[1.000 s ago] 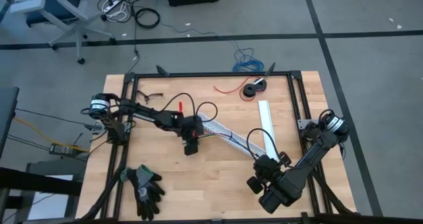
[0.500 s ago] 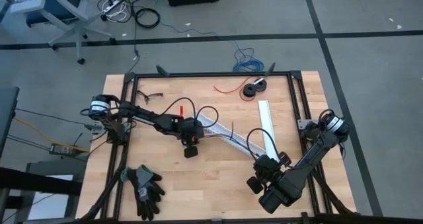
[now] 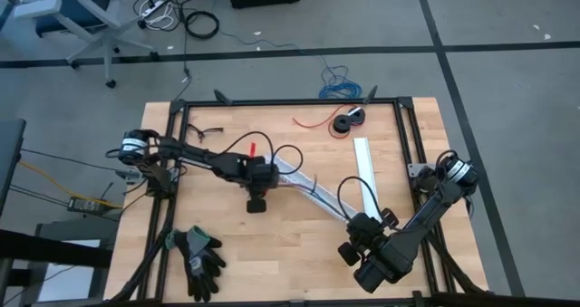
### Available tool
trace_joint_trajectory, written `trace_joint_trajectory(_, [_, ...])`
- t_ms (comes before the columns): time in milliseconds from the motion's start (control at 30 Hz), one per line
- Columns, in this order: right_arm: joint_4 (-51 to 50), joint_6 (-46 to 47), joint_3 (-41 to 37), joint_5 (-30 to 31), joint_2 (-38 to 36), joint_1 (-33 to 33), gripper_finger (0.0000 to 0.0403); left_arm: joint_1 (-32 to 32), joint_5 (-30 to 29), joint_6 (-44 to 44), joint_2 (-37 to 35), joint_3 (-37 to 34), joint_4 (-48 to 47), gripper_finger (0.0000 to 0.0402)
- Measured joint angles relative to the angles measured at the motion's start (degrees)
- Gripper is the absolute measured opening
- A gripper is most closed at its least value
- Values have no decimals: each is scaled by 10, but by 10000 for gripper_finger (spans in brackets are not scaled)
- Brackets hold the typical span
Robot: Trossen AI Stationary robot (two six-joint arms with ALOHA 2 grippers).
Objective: Ziptie cables
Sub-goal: Put the zip tied cable wires into the white cable duct
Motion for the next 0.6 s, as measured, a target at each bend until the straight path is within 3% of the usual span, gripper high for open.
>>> trace_joint_trajectory(433, [40,6,-38,3,0,-2,113,5,-85,85,-2,96,-99,11])
trace_joint_trajectory(600, [63,-1,-38,38,0,-9,113,5,-131,130,-2,99,-100,11])
